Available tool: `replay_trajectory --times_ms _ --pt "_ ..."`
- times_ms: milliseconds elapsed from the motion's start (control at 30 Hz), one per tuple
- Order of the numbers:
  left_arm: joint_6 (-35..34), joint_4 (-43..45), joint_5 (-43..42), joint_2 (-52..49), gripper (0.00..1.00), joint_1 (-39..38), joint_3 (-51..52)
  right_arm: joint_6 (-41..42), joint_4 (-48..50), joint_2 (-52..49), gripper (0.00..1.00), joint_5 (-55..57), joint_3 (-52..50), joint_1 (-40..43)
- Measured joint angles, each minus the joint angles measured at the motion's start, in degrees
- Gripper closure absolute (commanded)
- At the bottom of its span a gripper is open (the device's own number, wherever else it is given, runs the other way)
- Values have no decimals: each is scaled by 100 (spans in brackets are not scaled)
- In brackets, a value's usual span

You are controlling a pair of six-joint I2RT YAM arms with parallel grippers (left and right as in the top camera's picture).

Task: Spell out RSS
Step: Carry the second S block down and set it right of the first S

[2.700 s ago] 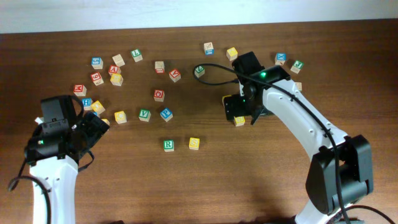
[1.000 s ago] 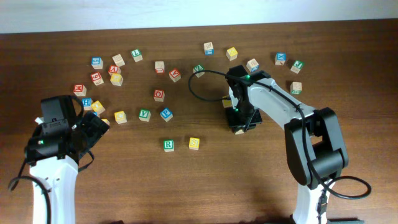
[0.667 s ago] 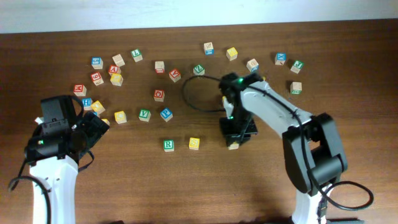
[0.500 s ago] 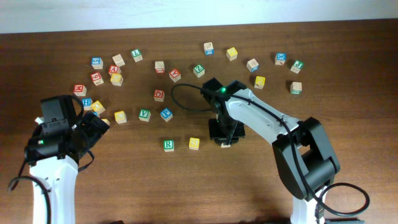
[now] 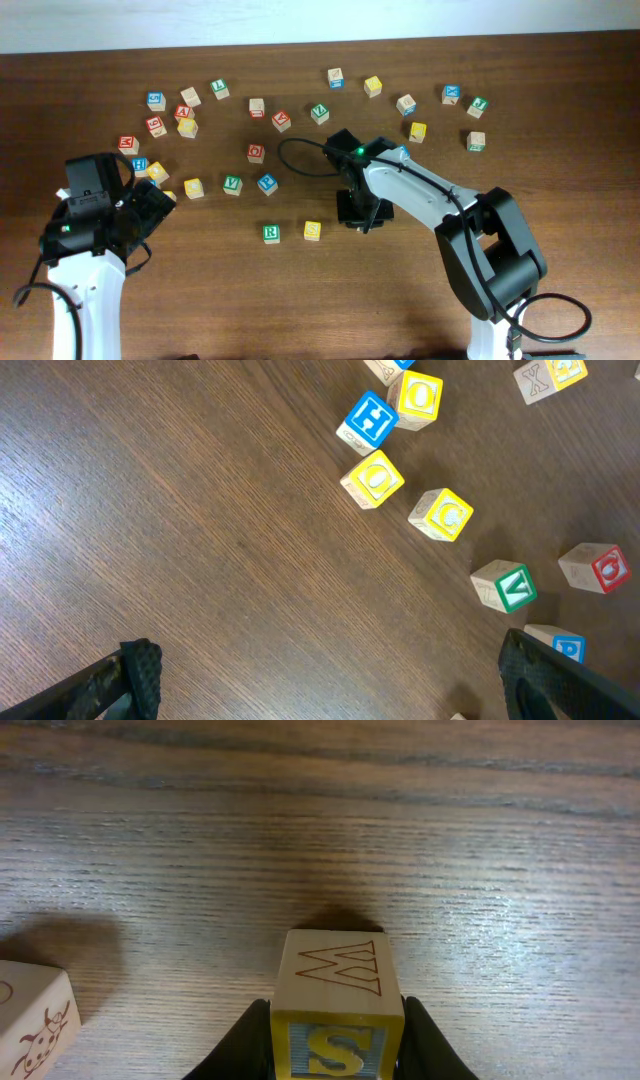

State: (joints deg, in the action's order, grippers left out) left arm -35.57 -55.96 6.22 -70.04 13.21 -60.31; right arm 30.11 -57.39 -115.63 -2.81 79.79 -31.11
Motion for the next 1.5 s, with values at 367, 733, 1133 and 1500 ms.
replay_trajectory --times_ms 367,733,1133,1500 --pt "0 0 0 0 1 0 0 -96 -85 0 55 -131 -20 0" --pt "0 0 0 0 1 0 0 -308 -140 0 56 -131 199 0" --pt "0 0 2 -2 1 0 0 -444 170 0 69 -133 -149 0" --pt "0 0 0 -2 1 0 0 149 122 -2 70 -267 -149 0"
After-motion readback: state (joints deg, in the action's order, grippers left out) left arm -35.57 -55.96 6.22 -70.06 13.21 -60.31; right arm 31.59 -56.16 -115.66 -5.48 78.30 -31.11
